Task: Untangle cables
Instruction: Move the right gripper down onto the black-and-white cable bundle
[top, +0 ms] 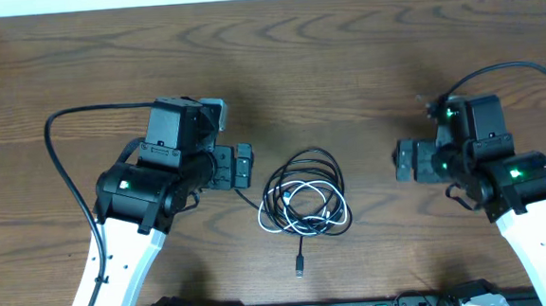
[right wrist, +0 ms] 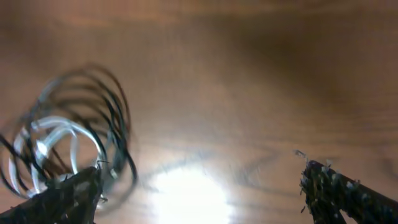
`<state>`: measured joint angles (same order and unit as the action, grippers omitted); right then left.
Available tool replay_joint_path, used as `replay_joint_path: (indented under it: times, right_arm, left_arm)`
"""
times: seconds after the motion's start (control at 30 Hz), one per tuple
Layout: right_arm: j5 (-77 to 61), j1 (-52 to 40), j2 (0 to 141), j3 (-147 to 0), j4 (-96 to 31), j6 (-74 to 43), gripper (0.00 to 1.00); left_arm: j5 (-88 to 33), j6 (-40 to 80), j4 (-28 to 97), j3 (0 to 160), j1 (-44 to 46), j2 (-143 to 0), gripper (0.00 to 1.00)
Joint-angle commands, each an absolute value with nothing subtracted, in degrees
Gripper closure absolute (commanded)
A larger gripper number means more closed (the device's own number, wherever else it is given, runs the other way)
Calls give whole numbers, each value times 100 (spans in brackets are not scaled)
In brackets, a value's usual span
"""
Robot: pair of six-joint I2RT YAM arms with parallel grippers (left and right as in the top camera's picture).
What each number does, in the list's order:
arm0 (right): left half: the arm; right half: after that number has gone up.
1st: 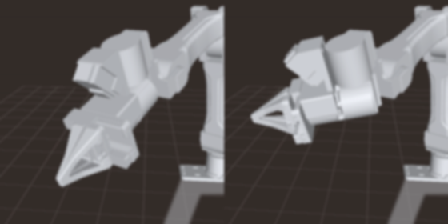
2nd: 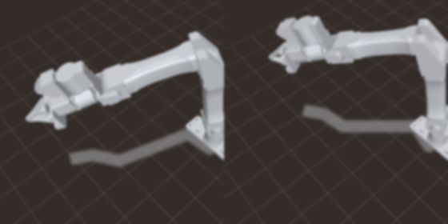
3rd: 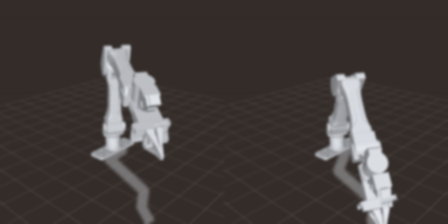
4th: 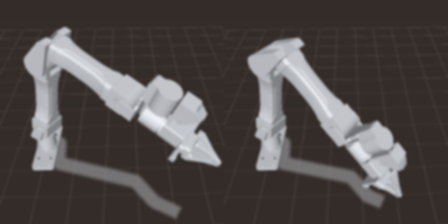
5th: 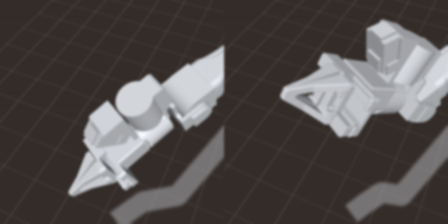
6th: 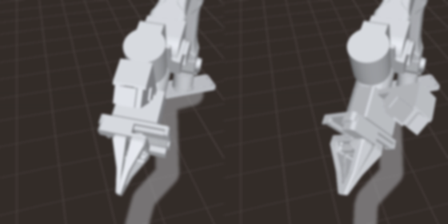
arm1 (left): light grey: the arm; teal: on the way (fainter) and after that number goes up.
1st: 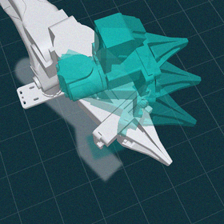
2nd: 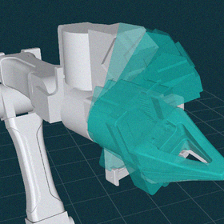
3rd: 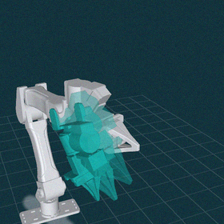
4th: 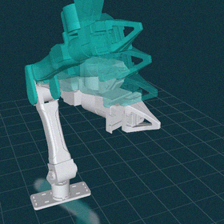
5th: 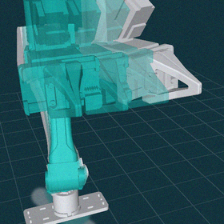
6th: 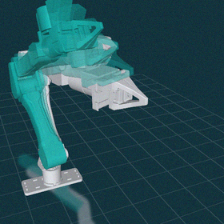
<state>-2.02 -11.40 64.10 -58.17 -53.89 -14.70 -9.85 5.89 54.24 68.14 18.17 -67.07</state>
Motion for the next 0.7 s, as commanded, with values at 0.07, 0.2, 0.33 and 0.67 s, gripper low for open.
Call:
replay_joint_path:
  times: [0.07, 0.2, 0.33, 0.67]
  right_arm:
    - [-1317, -1173, 6617, -5736, -4521, -2211, 1]
    - [-888, -1173, 7083, -5607, -4246, -2648, 1]
    - [-768, -1256, 7752, -5446, -4069, -2414, 1]
    - [-703, -2742, 8541, -5448, -3710, -1061, 1]
  left_arm:
    - [-639, 513, 5446, 6930, 1824, -6674, 2]
    - [-504, 425, 5481, 6930, 1824, -6676, 2]
    - [-217, 427, 5505, 6930, 1824, -6676, 2]
    - [-75, 405, 5505, 6923, 1824, -6735, 2]
